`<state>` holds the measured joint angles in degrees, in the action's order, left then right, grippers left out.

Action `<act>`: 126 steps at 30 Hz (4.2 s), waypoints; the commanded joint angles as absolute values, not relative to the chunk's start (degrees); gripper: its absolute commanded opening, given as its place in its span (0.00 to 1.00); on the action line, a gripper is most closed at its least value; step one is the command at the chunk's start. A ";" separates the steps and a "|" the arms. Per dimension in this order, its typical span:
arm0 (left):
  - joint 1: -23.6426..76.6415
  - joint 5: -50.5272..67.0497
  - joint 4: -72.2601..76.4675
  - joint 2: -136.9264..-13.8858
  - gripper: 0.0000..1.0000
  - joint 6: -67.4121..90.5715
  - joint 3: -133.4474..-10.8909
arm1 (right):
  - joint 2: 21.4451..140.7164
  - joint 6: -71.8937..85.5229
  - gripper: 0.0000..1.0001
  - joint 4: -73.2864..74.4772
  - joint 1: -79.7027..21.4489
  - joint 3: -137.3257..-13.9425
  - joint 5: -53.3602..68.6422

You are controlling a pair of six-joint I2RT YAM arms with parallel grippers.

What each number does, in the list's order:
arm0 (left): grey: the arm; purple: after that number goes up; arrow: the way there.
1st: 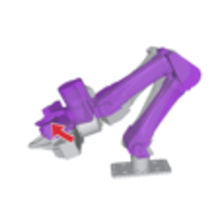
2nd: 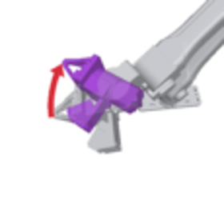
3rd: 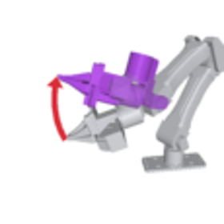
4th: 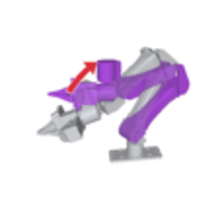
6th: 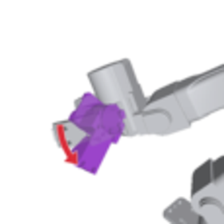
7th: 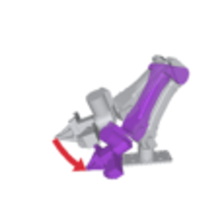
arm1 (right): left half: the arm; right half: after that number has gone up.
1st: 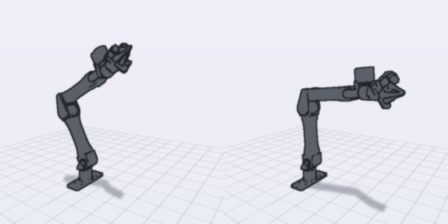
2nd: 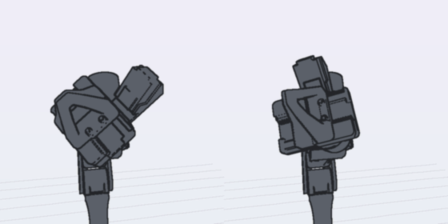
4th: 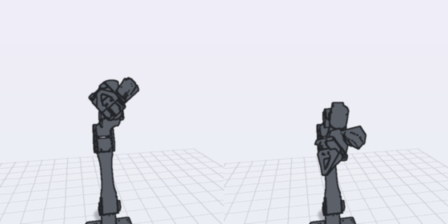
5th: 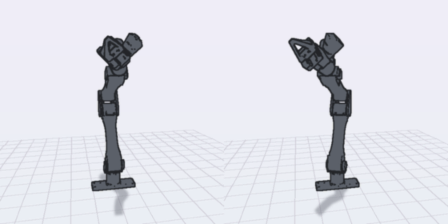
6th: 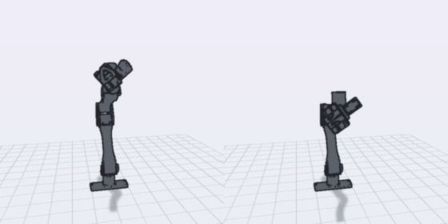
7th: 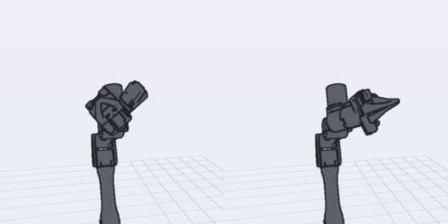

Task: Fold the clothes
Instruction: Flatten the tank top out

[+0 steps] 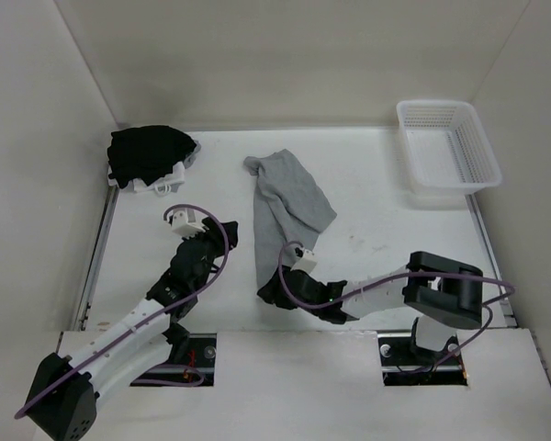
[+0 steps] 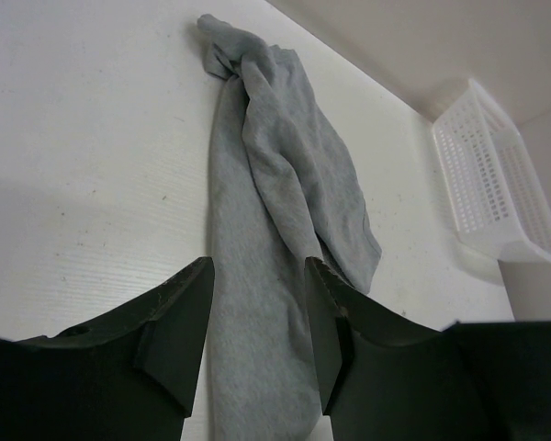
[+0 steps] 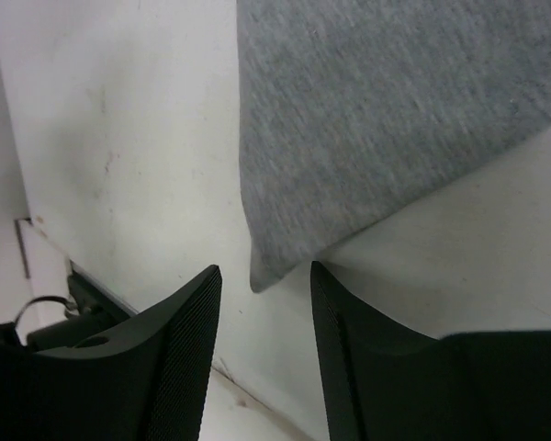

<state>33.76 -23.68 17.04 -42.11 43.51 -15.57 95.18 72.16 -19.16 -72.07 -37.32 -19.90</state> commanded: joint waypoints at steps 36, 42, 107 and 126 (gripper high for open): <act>62.88 -24.25 22.77 -69.95 0.40 50.35 -20.21 | 32.52 50.36 0.04 5.72 -30.37 -25.58 -13.80; 57.71 -22.68 24.68 -83.12 0.50 50.28 -26.18 | 33.04 50.10 0.05 4.22 -30.63 -24.79 -13.36; 28.52 -14.32 8.20 -48.30 0.00 40.87 -30.22 | 41.50 47.73 0.02 -4.60 -36.87 -26.00 -10.02; 29.14 -25.84 7.28 -35.49 0.00 30.94 -59.50 | 43.22 20.85 0.00 14.96 -61.75 -79.71 -33.84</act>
<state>30.59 -23.44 3.86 -29.54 33.69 -59.24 38.61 28.25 16.97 -61.87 -77.52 -29.95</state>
